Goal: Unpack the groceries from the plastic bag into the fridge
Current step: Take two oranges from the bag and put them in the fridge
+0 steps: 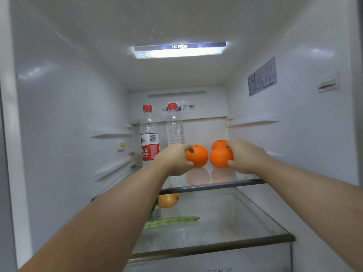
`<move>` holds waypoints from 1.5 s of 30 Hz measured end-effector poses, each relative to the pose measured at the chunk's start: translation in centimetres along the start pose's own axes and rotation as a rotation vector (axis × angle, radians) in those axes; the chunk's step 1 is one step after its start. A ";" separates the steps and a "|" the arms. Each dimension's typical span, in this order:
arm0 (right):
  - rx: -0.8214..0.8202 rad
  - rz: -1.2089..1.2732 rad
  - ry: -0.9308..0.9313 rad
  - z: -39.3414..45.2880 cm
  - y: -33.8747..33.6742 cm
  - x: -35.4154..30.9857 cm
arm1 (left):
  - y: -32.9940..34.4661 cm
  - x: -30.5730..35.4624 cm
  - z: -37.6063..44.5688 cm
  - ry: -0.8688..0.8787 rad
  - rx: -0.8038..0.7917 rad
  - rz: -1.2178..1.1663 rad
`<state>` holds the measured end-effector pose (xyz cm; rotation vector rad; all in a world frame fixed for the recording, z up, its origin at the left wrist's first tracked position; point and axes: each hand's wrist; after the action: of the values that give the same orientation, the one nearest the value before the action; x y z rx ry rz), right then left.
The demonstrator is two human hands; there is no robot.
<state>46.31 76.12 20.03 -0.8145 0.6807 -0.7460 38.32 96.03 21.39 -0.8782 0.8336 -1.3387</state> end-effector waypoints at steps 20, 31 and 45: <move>0.098 -0.043 0.053 -14.1 -4.4 -8.5 | -4.3 -1.8 -13.3 0.239 0.148 0.032; -0.057 -0.211 0.157 -28.3 -7.4 -12.3 | -2.8 -2.9 -23.1 0.383 0.050 -0.088; 0.104 -0.243 0.652 -59.0 -21.5 -7.3 | -2.3 19.5 -35.9 0.709 -0.065 -0.335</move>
<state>-9.84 49.05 9.38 -0.5560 1.1227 -1.2816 6.41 74.70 7.35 -0.6001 1.3146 -1.9763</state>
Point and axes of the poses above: each hand's wrist, its own z-axis towards the middle knuckle, its own y-axis out of the palm, x = y × z, and after that the axes turned 9 degrees about z, right-handed
